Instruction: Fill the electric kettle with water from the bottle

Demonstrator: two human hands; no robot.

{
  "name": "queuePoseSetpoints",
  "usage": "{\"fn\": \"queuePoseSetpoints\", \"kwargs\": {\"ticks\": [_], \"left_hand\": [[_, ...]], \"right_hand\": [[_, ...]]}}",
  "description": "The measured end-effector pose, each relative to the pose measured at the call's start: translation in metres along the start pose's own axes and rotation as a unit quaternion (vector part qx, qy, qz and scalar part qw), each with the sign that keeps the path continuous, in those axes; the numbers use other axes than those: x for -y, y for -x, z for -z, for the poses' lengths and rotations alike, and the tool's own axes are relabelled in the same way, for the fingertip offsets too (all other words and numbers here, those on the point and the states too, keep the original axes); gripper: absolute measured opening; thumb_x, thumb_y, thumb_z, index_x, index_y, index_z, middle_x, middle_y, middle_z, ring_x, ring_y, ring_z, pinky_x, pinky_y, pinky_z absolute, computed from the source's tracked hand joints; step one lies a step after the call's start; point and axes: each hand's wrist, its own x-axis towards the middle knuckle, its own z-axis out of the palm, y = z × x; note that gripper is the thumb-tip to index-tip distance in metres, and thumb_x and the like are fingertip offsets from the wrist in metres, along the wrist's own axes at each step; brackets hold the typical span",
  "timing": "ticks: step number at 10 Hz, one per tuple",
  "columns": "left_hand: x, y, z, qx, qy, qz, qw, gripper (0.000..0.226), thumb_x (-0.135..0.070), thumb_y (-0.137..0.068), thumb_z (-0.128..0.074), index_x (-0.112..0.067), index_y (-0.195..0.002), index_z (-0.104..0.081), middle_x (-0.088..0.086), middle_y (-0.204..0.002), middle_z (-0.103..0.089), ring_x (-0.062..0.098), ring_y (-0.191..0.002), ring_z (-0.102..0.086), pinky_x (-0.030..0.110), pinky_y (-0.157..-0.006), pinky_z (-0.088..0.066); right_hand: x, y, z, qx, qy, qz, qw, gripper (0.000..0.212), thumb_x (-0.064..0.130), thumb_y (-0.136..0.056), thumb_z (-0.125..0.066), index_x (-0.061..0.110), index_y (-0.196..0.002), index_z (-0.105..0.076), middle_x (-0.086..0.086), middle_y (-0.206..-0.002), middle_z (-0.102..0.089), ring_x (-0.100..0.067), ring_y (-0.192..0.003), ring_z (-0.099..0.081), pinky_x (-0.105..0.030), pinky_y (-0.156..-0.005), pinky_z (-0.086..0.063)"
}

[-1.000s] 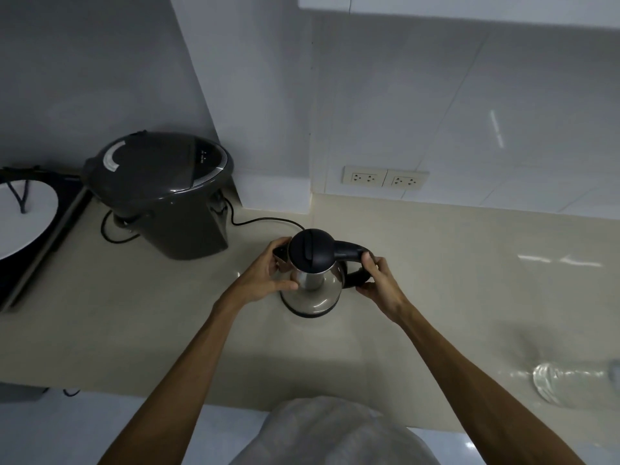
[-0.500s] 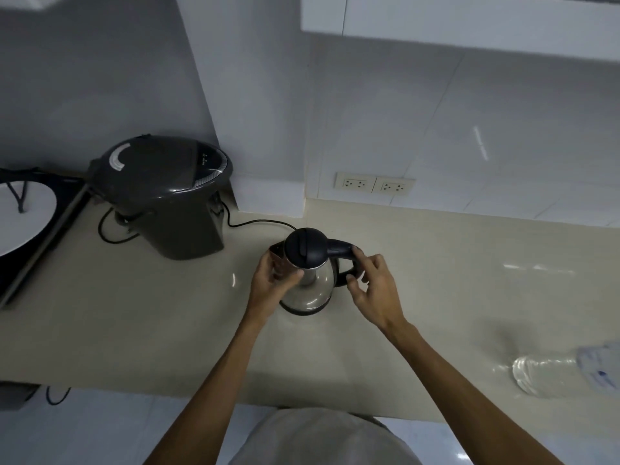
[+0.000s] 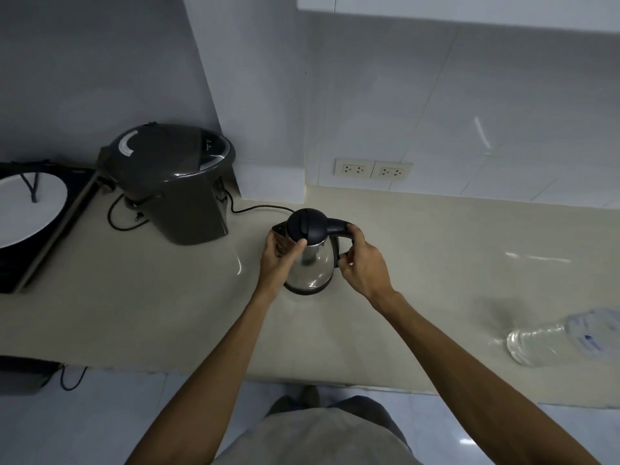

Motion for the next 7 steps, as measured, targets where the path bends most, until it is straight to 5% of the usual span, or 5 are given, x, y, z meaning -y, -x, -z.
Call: {"fn": "queuePoseSetpoints", "kwargs": {"ticks": [2,3,4,5,7], "left_hand": [[-0.012,0.011,-0.004,-0.009,-0.058,0.011,0.998,0.062,-0.053,-0.09,-0.073,-0.033,-0.144,-0.051,-0.011,-0.132,-0.068,0.012,-0.123,-0.064,0.036,-0.109,-0.049],[-0.017,0.03,-0.018,-0.046,-0.114,0.004,0.992,0.064,-0.044,-0.098,-0.067,-0.026,-0.154,-0.041,-0.004,-0.137,-0.063,0.02,-0.128,-0.06,0.039,-0.111,-0.047],[-0.014,0.058,-0.033,-0.031,-0.201,0.006,0.979,0.095,-0.059,-0.093,-0.067,-0.028,-0.166,-0.016,0.002,-0.17,-0.033,0.028,-0.154,-0.037,0.052,-0.121,-0.039],[-0.016,0.081,-0.041,-0.001,-0.326,0.018,0.945,0.105,-0.065,-0.094,-0.062,-0.021,-0.169,-0.003,0.006,-0.178,-0.007,0.031,-0.162,-0.017,0.053,-0.126,-0.029],[-0.017,0.149,-0.062,0.124,-0.615,0.005,0.779,0.095,-0.072,-0.097,-0.047,-0.009,-0.164,-0.022,0.015,-0.173,-0.02,0.036,-0.159,-0.019,0.055,-0.125,-0.027]], "right_hand": [[-0.001,0.003,0.007,0.051,0.013,-0.005,0.999,0.076,0.016,-0.084,-0.058,0.022,-0.151,-0.023,-0.009,-0.092,-0.074,-0.036,-0.079,-0.07,-0.049,-0.07,-0.059],[-0.002,0.011,0.021,0.12,0.046,0.018,0.992,0.09,0.026,-0.089,-0.064,0.026,-0.159,-0.008,-0.019,-0.13,-0.058,-0.04,-0.101,-0.066,-0.053,-0.084,-0.057],[-0.013,0.027,0.044,0.179,0.112,0.043,0.976,0.088,0.041,-0.097,-0.061,0.021,-0.162,-0.005,-0.022,-0.143,-0.043,-0.04,-0.119,-0.056,-0.049,-0.096,-0.05],[-0.034,0.047,0.071,0.237,0.203,0.022,0.95,0.079,0.06,-0.1,-0.043,0.016,-0.16,-0.018,-0.02,-0.159,-0.032,-0.038,-0.141,-0.039,-0.049,-0.112,-0.04],[-0.079,0.112,0.131,0.269,0.248,-0.026,0.93,0.086,0.07,-0.098,-0.025,0.007,-0.155,-0.028,-0.017,-0.162,-0.033,-0.034,-0.149,-0.031,-0.052,-0.118,-0.031]]}}
